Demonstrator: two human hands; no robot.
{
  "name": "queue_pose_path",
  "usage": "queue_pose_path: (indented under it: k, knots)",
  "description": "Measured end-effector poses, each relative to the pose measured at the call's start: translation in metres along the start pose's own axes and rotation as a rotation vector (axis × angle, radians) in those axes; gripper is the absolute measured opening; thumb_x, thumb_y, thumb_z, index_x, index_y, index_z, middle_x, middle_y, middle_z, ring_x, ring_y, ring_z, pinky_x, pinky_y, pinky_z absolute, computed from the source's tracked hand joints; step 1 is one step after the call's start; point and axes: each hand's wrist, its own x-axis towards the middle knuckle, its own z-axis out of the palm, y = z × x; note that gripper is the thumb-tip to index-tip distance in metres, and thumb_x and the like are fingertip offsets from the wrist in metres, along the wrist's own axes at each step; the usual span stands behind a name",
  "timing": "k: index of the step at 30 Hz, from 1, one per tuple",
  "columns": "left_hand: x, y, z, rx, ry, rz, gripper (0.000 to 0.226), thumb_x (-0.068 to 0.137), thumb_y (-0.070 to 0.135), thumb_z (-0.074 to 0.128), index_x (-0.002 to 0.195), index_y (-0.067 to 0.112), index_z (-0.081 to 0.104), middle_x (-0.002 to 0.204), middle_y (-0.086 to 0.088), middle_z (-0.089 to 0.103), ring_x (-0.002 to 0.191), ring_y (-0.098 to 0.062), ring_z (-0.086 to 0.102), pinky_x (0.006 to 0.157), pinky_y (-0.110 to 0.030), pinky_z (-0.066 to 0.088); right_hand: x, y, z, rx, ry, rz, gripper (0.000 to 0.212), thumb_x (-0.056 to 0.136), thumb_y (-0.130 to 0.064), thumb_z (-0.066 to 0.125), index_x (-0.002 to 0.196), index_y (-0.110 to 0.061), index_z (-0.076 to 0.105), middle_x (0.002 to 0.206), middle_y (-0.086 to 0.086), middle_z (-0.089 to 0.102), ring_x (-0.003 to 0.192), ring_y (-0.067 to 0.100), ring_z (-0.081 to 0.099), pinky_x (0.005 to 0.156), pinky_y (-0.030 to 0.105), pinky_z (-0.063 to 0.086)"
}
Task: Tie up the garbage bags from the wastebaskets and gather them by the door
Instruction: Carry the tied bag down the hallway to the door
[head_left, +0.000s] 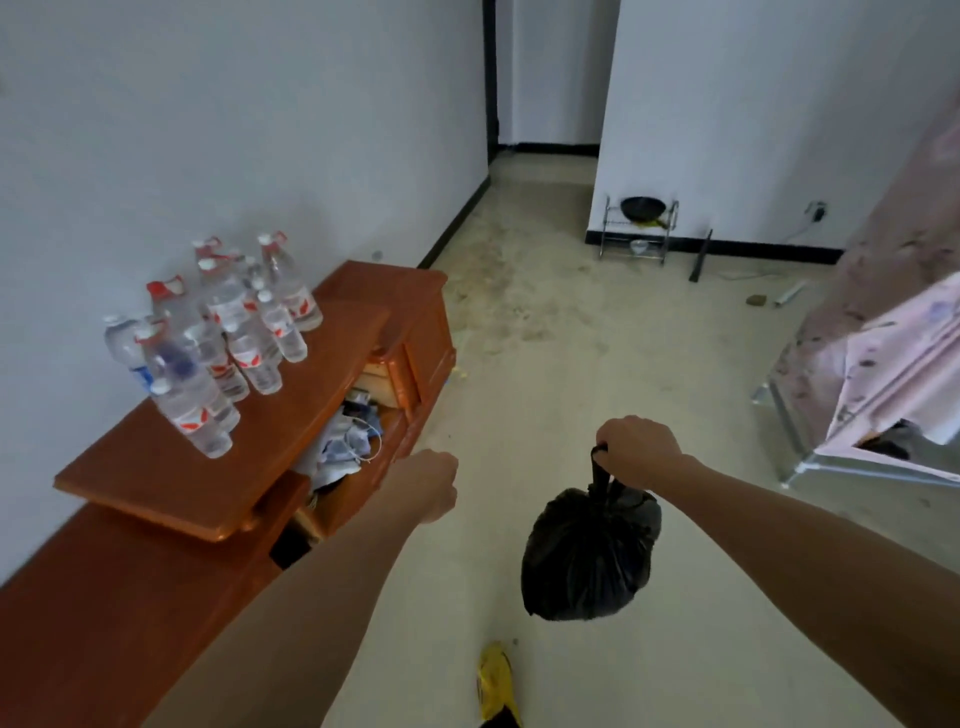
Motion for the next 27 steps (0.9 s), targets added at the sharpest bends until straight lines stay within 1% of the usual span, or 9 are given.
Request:
queue_pose_path:
  k: [2, 4, 10, 13, 17, 19, 21, 23, 27]
  knots:
    - [0.074, -0.014, -0.018, 0.001, -0.004, 0.013, 0.021, 0.088, 0.019, 0.047, 0.105, 0.012, 0.058, 0.112, -0.01, 0.062, 0.105, -0.029, 0.059, 0.08, -0.037, 0.047, 0.068, 0.014, -0.012, 0.0, -0.024, 0.033, 0.019, 0.091, -0.026, 0.049, 0.079, -0.015, 0.06, 0.07, -0.001, 0.051, 0.073, 0.024, 0.058, 0.06, 0.028, 0.039]
    - [0.149, -0.028, -0.049, -0.008, -0.007, 0.024, 0.021, 0.087, 0.019, 0.048, 0.104, 0.012, 0.058, 0.112, -0.011, 0.063, 0.104, -0.029, 0.059, 0.083, -0.037, 0.048, 0.138, 0.027, -0.034, 0.016, -0.025, 0.064, 0.02, 0.091, -0.026, 0.049, 0.084, -0.014, 0.063, 0.078, 0.002, 0.057, 0.078, 0.025, 0.06, 0.062, 0.029, 0.041]
    - [0.332, -0.045, -0.145, -0.012, 0.01, 0.051, 0.023, 0.089, 0.023, 0.047, 0.107, 0.014, 0.057, 0.113, -0.009, 0.062, 0.103, -0.028, 0.06, 0.085, -0.037, 0.049, 0.313, 0.063, -0.106, 0.069, 0.045, 0.111, 0.025, 0.091, -0.025, 0.049, 0.088, -0.011, 0.069, 0.082, 0.007, 0.066, 0.074, 0.025, 0.063, 0.057, 0.029, 0.043]
    - [0.426, -0.043, -0.179, -0.029, 0.015, 0.064, 0.02, 0.089, 0.023, 0.047, 0.104, 0.016, 0.058, 0.109, -0.007, 0.064, 0.1, -0.027, 0.06, 0.081, -0.036, 0.048, 0.406, 0.084, -0.128, 0.087, 0.054, 0.105, 0.024, 0.091, -0.024, 0.049, 0.089, -0.011, 0.07, 0.083, 0.008, 0.067, 0.076, 0.026, 0.064, 0.061, 0.03, 0.046]
    - [0.545, -0.048, -0.205, -0.041, -0.015, 0.045, 0.014, 0.089, 0.022, 0.047, 0.095, 0.015, 0.057, 0.103, -0.008, 0.064, 0.091, -0.027, 0.06, 0.075, -0.036, 0.047, 0.532, 0.112, -0.134, 0.094, 0.031, 0.044, 0.025, 0.092, -0.026, 0.05, 0.085, -0.01, 0.069, 0.078, 0.008, 0.066, 0.065, 0.024, 0.059, 0.054, 0.028, 0.042]
    - [0.602, -0.049, -0.218, -0.053, -0.033, 0.009, 0.012, 0.088, 0.021, 0.047, 0.091, 0.016, 0.057, 0.101, -0.008, 0.065, 0.086, -0.025, 0.059, 0.07, -0.033, 0.045, 0.597, 0.127, -0.138, 0.122, 0.011, 0.009, 0.026, 0.092, -0.027, 0.051, 0.084, -0.012, 0.069, 0.078, 0.007, 0.067, 0.067, 0.023, 0.062, 0.056, 0.03, 0.046]
    - [0.66, -0.05, -0.237, -0.076, -0.061, -0.025, 0.008, 0.088, 0.02, 0.047, 0.087, 0.016, 0.054, 0.101, -0.01, 0.065, 0.088, -0.027, 0.06, 0.066, -0.03, 0.04, 0.661, 0.14, -0.153, 0.147, -0.01, -0.035, 0.025, 0.092, -0.029, 0.051, 0.084, -0.014, 0.07, 0.078, 0.004, 0.066, 0.07, 0.022, 0.063, 0.059, 0.03, 0.048]
    - [0.721, -0.052, -0.268, -0.09, -0.031, -0.044, 0.009, 0.091, 0.021, 0.047, 0.09, 0.016, 0.055, 0.103, -0.01, 0.065, 0.089, -0.026, 0.061, 0.065, -0.028, 0.037, 0.733, 0.159, -0.178, 0.152, -0.001, -0.057, 0.025, 0.093, -0.03, 0.05, 0.085, -0.016, 0.07, 0.078, 0.003, 0.065, 0.07, 0.021, 0.062, 0.057, 0.029, 0.047]
    - [0.807, -0.06, -0.314, -0.132, -0.02, -0.069, 0.016, 0.091, 0.019, 0.046, 0.098, 0.011, 0.058, 0.096, -0.008, 0.059, 0.078, -0.023, 0.05, 0.059, -0.028, 0.035, 0.844, 0.18, -0.218, 0.134, -0.015, -0.099, 0.026, 0.092, -0.031, 0.05, 0.086, -0.015, 0.07, 0.081, 0.005, 0.067, 0.07, 0.022, 0.062, 0.051, 0.025, 0.039]
